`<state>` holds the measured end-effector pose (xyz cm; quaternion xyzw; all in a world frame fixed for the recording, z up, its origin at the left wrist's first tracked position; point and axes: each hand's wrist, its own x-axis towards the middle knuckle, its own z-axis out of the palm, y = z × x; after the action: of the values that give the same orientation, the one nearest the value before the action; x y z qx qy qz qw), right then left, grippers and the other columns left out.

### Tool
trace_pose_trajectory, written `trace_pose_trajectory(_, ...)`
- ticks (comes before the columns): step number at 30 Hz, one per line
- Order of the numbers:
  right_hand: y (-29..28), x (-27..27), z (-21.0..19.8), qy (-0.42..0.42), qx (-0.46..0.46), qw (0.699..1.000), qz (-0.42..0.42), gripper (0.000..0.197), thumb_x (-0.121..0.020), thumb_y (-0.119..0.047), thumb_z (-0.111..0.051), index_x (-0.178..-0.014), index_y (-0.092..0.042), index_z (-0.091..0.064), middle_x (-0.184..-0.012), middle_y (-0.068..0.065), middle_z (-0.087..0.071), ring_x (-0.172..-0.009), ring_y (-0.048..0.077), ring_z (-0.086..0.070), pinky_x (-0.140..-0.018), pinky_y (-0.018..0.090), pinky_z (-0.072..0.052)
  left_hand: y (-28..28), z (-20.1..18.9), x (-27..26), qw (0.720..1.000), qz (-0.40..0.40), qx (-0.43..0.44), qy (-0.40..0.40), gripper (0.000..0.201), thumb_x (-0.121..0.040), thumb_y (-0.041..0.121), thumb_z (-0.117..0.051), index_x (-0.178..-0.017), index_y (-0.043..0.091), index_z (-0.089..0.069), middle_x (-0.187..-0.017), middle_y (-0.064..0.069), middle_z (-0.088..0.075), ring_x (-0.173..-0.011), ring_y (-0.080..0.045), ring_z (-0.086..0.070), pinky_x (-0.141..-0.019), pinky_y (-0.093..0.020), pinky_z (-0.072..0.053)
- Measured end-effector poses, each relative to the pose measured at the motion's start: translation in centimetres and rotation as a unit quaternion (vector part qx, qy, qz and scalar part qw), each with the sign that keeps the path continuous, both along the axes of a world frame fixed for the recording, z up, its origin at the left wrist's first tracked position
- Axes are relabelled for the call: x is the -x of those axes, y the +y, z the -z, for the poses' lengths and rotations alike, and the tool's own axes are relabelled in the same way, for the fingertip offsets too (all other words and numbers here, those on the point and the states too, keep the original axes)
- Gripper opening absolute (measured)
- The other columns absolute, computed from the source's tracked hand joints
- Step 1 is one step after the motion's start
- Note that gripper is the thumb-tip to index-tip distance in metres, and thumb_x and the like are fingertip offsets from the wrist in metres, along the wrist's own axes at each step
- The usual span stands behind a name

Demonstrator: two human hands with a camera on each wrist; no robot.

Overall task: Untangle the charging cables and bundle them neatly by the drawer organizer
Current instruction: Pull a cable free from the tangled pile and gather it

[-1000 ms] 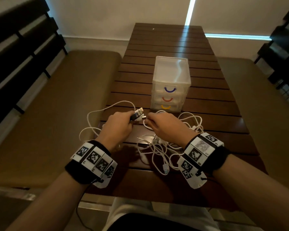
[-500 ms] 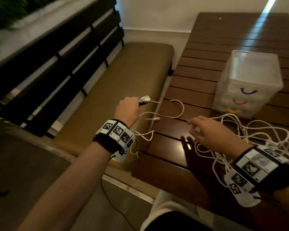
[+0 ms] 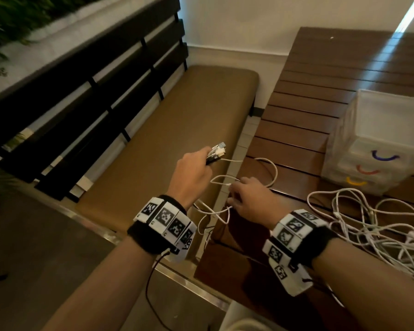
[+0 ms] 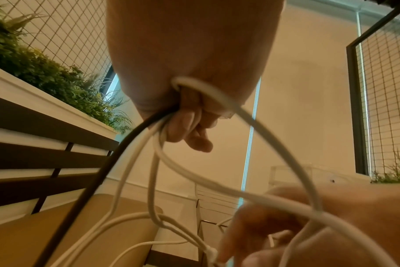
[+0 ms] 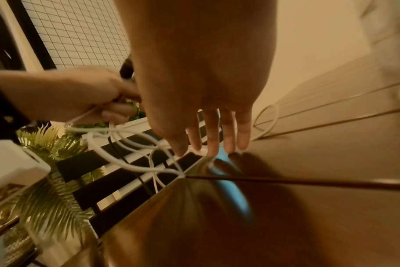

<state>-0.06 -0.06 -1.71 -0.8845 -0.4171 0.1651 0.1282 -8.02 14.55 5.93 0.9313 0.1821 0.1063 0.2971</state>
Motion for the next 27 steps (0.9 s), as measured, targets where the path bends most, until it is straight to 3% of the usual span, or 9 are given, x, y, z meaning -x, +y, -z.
trace_pose_trajectory(2, 2.1, -0.2, 0.9, -0.003, 0.012, 1.000, -0.026, 0.045, -0.097, -0.034, -0.052, -0.138, -0.018, -0.049, -0.140, 0.007, -0.046, -0.129, 0.027, -0.039, -0.103, 0.046, -0.042, 0.5, -0.3, 0.1, 1.000, -0.008, 0.017, -0.012, 0.024, -0.097, 0.008, -0.041, -0.100, 0.017, -0.063, -0.081, 0.000, -0.064, -0.065, -0.009, -0.054, -0.056, -0.019, -0.033)
trace_pose_trajectory(6, 4.7, -0.7, 1.4, 0.043, 0.039, 0.995, -0.081, 0.064, -0.099, -0.022, -0.049, -0.156, -0.025, -0.019, -0.166, 0.002, -0.005, -0.151, 0.032, -0.003, -0.118, 0.057, -0.018, 1.8, -0.5, 0.3, 0.999, -0.020, 0.028, -0.025, 0.026, -0.094, 0.007, -0.043, -0.099, 0.021, -0.065, -0.075, 0.003, -0.063, -0.057, -0.004, -0.050, -0.052, -0.015, -0.036)
trace_pose_trajectory(8, 5.1, -0.9, 1.7, 0.041, 0.048, 0.995, -0.076, 0.060, -0.098, -0.024, -0.051, -0.154, -0.024, -0.027, -0.166, 0.003, 0.001, -0.152, 0.033, 0.000, -0.118, 0.057, -0.015, 2.3, -0.3, 0.2, 0.999, -0.029, 0.029, -0.017, 0.026, -0.095, 0.008, -0.043, -0.100, 0.020, -0.065, -0.073, 0.004, -0.061, -0.057, -0.006, -0.050, -0.050, -0.016, -0.036)
trace_pose_trajectory(11, 5.1, -1.4, 1.7, 0.039, 0.045, 0.995, -0.074, 0.046, -0.096, -0.029, -0.056, -0.141, -0.023, -0.049, -0.160, 0.006, -0.023, -0.148, 0.030, -0.019, -0.118, 0.050, -0.019, 2.7, 0.1, 0.1, 0.999, -0.037, 0.020, -0.005, 0.025, -0.097, 0.010, -0.043, -0.102, 0.020, -0.066, -0.068, 0.007, -0.056, -0.053, -0.005, -0.047, -0.048, -0.016, -0.031)
trace_pose_trajectory(13, 5.1, -1.7, 1.5, 0.072, 0.006, 0.995, -0.063, 0.045, -0.094, -0.029, -0.058, -0.138, -0.024, -0.052, -0.149, 0.001, -0.038, -0.138, 0.023, -0.038, -0.115, 0.042, -0.031, 2.7, 0.3, 0.1, 0.999, -0.036, 0.011, -0.003, 0.024, -0.097, 0.011, -0.044, -0.101, 0.020, -0.065, -0.066, 0.008, -0.055, -0.051, -0.003, -0.046, -0.047, -0.013, -0.034)
trace_pose_trajectory(17, 5.4, -1.5, 0.5, 0.095, -0.008, 0.990, -0.102, 0.037, -0.093, -0.026, -0.057, -0.129, -0.025, -0.057, -0.141, -0.004, -0.048, -0.125, 0.018, -0.052, -0.101, 0.037, -0.047, 2.8, 0.5, 0.3, 0.999, -0.035, 0.005, -0.003, 0.023, -0.097, 0.011, -0.044, -0.103, 0.019, -0.065, -0.067, 0.009, -0.055, -0.052, -0.003, -0.045, -0.047, -0.013, -0.033)
trace_pose_trajectory(21, 4.3, -1.1, -0.6, -0.096, -0.027, 0.995, 0.012, 0.016, -0.095, -0.026, -0.054, -0.101, -0.015, -0.064, -0.103, 0.003, -0.060, -0.103, 0.023, -0.059, -0.087, 0.034, -0.049, 3.0, 0.4, 0.7, 0.999, -0.034, 0.008, -0.001, 0.023, -0.099, 0.012, -0.043, -0.105, 0.017, -0.065, -0.065, 0.009, -0.053, -0.050, -0.004, -0.043, -0.047, -0.010, -0.034)
trace_pose_trajectory(24, 3.3, -1.4, -0.6, -0.171, 0.091, 0.975, 0.110, 0.027, -0.094, -0.029, -0.053, -0.106, -0.009, -0.065, -0.114, 0.012, -0.061, -0.106, 0.030, -0.056, -0.087, 0.039, -0.046, 2.9, 0.5, 0.9, 0.999, -0.032, 0.009, 0.003, 0.023, -0.100, 0.013, -0.042, -0.106, 0.016, -0.064, -0.067, 0.008, -0.053, -0.052, -0.005, -0.043, -0.047, -0.014, -0.033)
trace_pose_trajectory(27, 3.0, -1.7, -0.2, -0.129, 0.105, 0.985, 0.056, 0.037, -0.095, -0.025, -0.049, -0.128, -0.007, -0.055, -0.135, 0.013, -0.050, -0.126, 0.030, -0.045, -0.100, 0.045, -0.042, 2.5, 0.5, 1.0, 1.000, -0.029, 0.007, 0.008, 0.022, -0.100, 0.012, -0.042, -0.104, 0.015, -0.063, -0.068, 0.006, -0.055, -0.054, -0.006, -0.044, -0.050, -0.018, -0.027)
